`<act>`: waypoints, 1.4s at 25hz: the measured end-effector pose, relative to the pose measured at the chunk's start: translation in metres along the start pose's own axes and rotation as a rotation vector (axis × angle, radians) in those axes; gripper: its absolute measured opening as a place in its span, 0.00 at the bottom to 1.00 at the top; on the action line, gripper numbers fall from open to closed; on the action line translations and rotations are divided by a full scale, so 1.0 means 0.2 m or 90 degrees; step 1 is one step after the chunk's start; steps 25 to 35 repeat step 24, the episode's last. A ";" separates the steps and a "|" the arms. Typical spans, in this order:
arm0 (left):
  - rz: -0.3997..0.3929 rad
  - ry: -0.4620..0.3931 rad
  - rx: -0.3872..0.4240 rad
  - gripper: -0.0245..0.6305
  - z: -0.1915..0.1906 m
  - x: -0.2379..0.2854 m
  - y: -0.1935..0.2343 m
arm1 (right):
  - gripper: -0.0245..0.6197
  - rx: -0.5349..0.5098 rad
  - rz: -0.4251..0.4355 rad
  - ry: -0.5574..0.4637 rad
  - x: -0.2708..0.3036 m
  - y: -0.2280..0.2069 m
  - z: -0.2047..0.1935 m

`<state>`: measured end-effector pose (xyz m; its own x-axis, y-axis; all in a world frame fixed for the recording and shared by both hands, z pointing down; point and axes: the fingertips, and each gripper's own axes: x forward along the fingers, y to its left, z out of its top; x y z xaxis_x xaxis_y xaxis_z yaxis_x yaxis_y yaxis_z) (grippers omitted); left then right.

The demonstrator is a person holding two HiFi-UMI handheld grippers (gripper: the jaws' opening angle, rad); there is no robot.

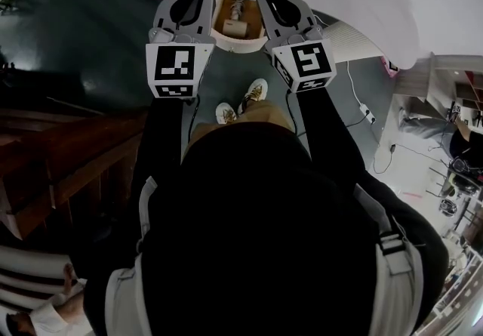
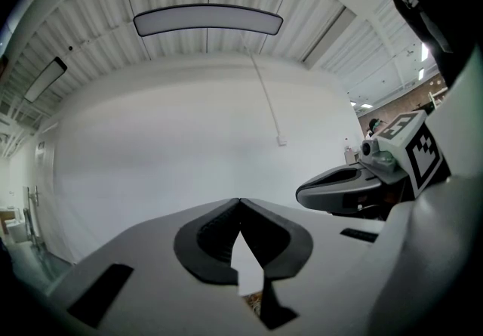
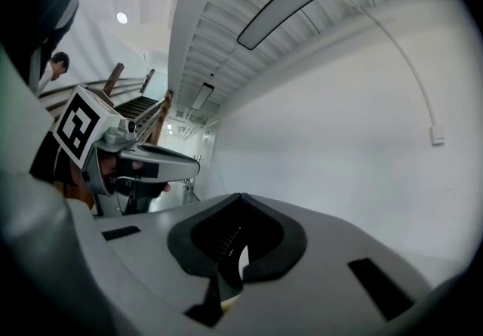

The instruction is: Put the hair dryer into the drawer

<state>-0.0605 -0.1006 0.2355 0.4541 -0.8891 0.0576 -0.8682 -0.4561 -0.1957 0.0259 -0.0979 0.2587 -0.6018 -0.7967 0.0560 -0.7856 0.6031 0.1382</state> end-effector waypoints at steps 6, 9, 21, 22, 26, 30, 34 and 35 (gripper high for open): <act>0.000 0.004 0.001 0.06 0.00 0.00 -0.01 | 0.08 0.006 -0.013 0.004 -0.01 -0.03 -0.01; -0.002 0.005 0.002 0.06 0.00 0.01 -0.02 | 0.08 0.009 -0.012 0.003 -0.01 -0.04 0.00; 0.002 0.000 0.005 0.06 0.00 0.00 -0.02 | 0.08 0.003 0.000 -0.006 0.00 -0.02 0.02; 0.003 -0.003 0.005 0.06 0.01 0.00 -0.02 | 0.08 0.004 0.001 -0.005 0.00 -0.01 0.01; 0.004 -0.011 0.006 0.06 0.01 -0.02 -0.02 | 0.08 0.006 0.002 -0.002 0.00 0.00 0.01; 0.004 -0.011 0.006 0.06 0.01 -0.02 -0.02 | 0.08 0.006 0.002 -0.002 0.00 0.00 0.01; 0.004 -0.011 0.006 0.06 0.01 -0.02 -0.02 | 0.08 0.006 0.002 -0.002 0.00 0.00 0.01; 0.004 -0.011 0.006 0.06 0.01 -0.02 -0.02 | 0.08 0.006 0.002 -0.002 0.00 0.00 0.01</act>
